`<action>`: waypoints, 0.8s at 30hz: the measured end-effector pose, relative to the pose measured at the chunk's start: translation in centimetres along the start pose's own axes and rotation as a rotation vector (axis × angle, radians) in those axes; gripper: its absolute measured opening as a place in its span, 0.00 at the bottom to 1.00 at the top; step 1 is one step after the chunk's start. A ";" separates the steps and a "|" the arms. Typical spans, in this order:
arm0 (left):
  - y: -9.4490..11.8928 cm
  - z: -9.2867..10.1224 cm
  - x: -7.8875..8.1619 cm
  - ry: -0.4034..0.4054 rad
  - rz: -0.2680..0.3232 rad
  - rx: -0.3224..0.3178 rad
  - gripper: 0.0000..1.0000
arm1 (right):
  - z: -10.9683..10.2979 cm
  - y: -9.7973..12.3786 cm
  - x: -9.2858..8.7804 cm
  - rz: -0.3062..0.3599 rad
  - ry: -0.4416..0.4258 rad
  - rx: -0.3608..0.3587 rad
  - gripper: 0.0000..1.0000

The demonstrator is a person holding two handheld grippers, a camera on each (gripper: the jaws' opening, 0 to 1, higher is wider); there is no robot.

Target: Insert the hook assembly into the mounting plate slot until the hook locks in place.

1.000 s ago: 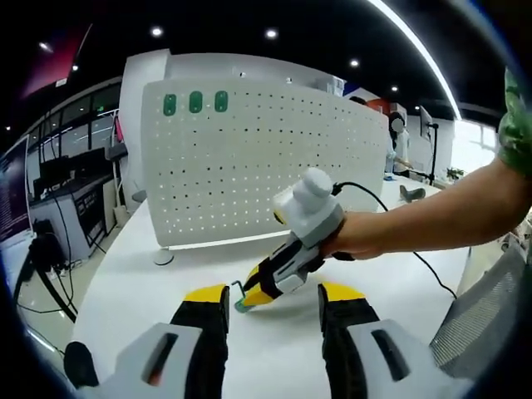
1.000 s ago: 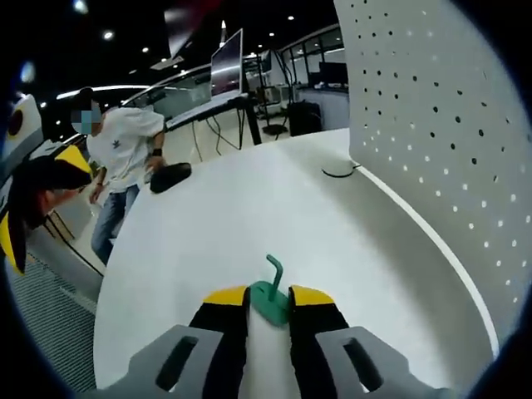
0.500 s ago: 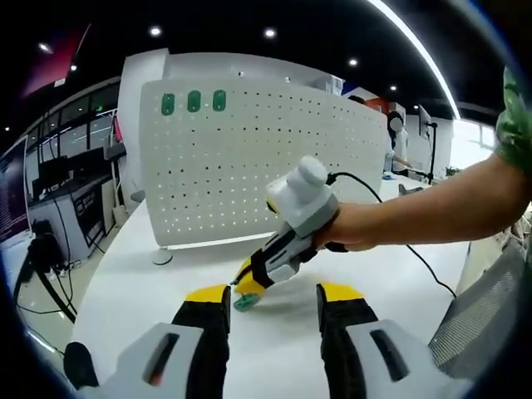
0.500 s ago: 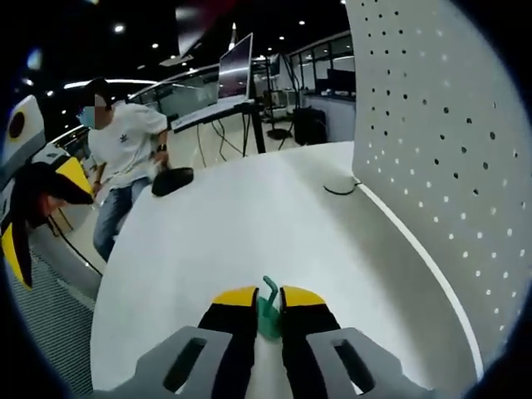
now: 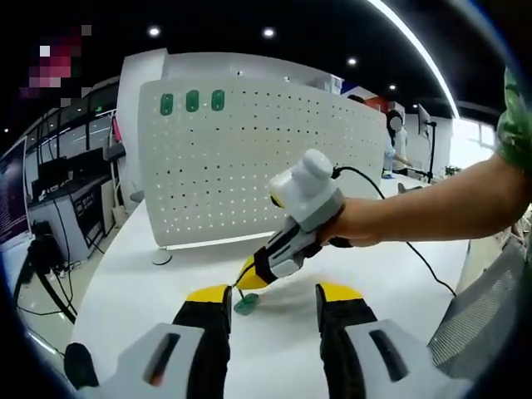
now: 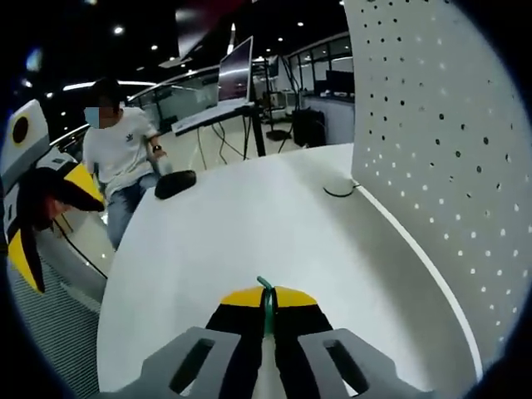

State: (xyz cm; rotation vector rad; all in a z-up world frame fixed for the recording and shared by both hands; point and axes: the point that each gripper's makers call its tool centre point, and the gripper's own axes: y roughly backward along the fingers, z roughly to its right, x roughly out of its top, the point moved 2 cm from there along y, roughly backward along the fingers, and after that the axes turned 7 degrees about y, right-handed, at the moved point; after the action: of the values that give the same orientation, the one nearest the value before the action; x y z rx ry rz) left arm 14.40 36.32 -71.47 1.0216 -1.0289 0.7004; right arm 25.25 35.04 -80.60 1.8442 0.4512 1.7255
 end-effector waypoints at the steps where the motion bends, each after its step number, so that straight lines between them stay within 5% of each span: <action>1: 0.0 0.0 0.0 0.000 -0.001 0.000 0.42 | -0.2 0.0 -0.2 -0.013 0.007 0.005 0.02; 24: -0.1 -0.1 -0.1 0.004 -0.001 0.001 0.41 | -1.0 -0.9 -0.6 -0.072 0.167 0.096 0.12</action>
State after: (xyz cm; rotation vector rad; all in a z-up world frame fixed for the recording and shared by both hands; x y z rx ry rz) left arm 14.46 36.37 -71.55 1.0214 -1.0245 0.7019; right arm 24.35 35.55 -81.62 1.7333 0.6690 1.8449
